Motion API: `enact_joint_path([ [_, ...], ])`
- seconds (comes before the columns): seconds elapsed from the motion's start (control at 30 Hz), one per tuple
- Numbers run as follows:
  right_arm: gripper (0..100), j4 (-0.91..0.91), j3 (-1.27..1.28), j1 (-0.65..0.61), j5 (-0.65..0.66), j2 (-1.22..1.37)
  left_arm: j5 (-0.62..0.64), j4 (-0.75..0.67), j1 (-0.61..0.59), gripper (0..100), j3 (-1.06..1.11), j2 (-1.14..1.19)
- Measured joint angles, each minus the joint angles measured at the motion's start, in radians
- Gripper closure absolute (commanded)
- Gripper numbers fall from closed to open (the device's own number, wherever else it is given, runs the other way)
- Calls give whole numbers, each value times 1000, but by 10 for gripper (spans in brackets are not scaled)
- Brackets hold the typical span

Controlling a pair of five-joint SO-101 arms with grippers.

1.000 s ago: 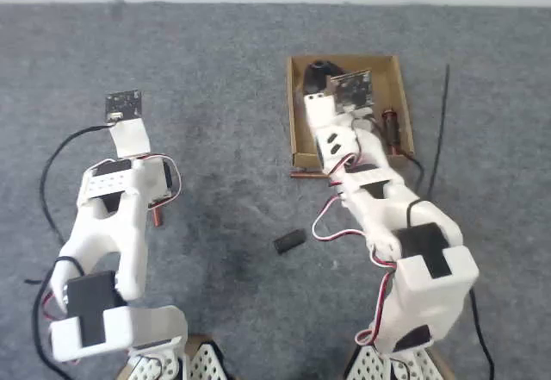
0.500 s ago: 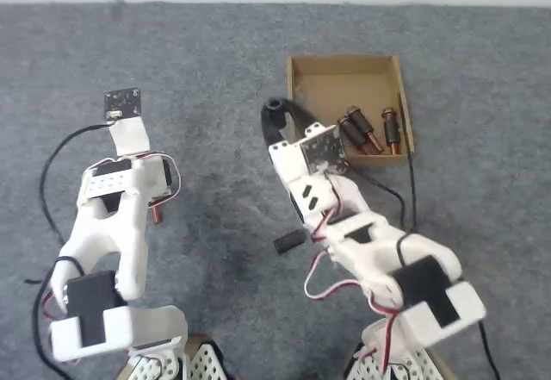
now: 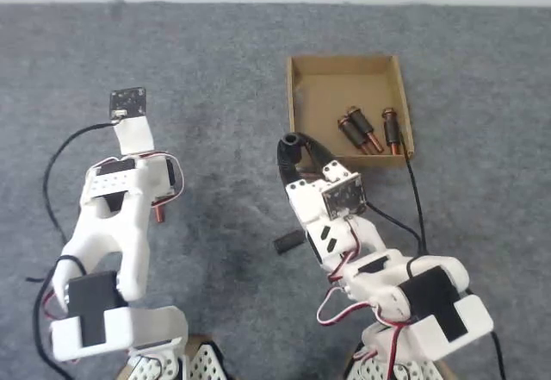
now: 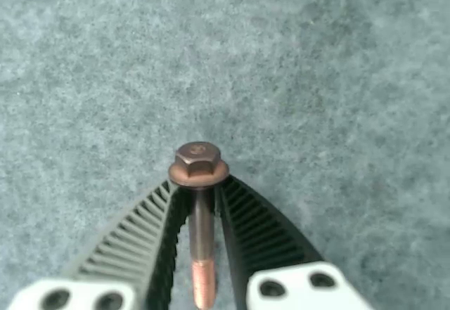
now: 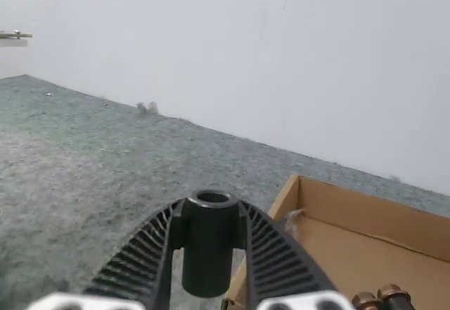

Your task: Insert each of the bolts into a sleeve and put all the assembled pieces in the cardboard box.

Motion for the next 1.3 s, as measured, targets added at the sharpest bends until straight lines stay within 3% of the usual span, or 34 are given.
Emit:
enact_joint_path([
  [0.2, 992, -31, 5, -2, 0, 38, 3, 0, 0, 988, 0, 0],
  [0.67, 992, -453, 54, 0, 55, 359, 3, 0, 0, 988, 0, 0],
  [1.1, 992, -486, 199, 2, 57, 261, 3, 0, 0, 988, 0, 0],
  [1.3, 992, -486, 215, 46, -12, 199, 3, 0, 0, 988, 0, 0],
])
